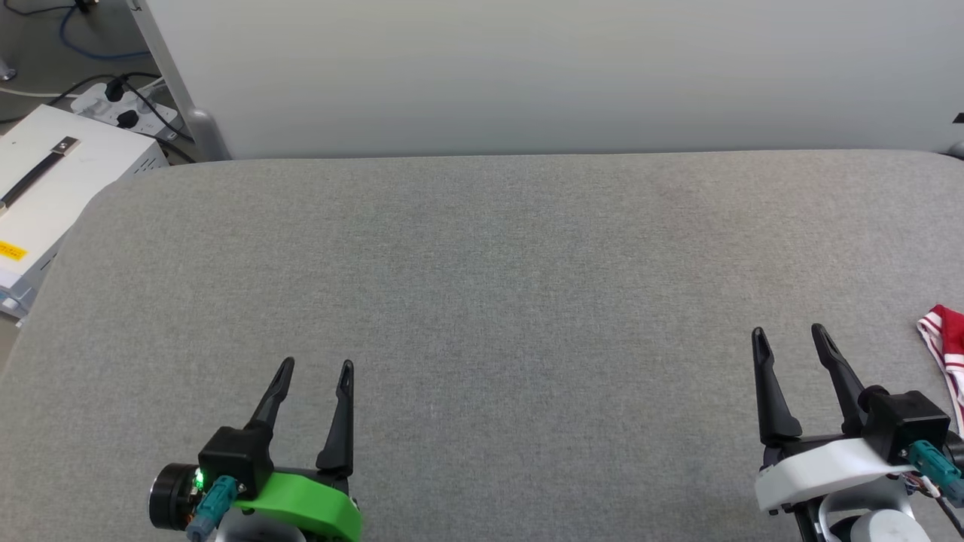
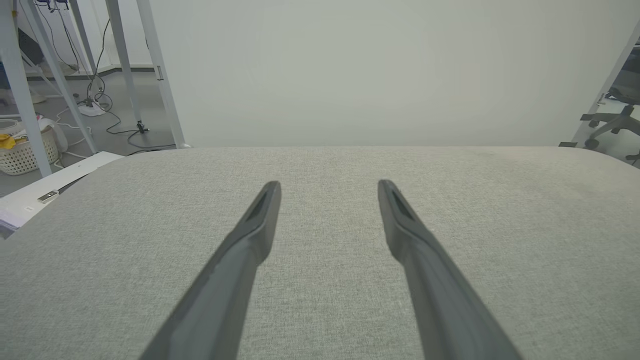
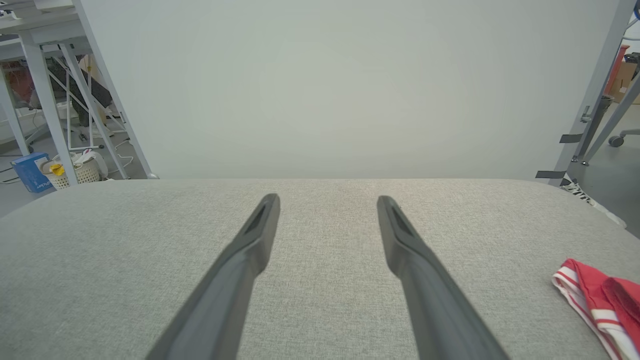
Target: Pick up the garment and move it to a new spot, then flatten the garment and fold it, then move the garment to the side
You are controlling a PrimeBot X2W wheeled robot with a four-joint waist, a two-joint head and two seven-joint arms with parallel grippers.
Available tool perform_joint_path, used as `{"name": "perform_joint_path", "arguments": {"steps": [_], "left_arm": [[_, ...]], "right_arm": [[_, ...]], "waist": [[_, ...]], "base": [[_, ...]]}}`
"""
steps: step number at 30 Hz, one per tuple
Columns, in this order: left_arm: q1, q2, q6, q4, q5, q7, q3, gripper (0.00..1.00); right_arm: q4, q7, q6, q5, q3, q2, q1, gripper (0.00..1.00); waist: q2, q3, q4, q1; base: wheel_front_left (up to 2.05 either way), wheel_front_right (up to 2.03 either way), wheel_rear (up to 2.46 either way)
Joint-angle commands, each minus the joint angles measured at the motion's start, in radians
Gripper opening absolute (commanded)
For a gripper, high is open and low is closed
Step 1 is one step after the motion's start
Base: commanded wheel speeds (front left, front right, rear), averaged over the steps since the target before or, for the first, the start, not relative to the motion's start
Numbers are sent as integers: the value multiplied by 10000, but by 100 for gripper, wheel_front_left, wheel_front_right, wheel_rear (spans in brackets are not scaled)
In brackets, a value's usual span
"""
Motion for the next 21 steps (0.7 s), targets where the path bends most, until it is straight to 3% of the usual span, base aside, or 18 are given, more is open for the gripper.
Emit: {"name": "perform_joint_path", "arguments": {"steps": [1,21], "left_arm": [[161,-59,-44,-34,80,-58,98,100],[346,-266,-106,-463,34,-59,400,100]], "right_arm": [[59,-95,-9,22,24,10,61,100],[141,-122,-9,-71,146,12,94,100]], "waist": [[115,15,-13,1],[115,-19,-53,1]], "base": [[0,0,0],[0,0,0]]}}
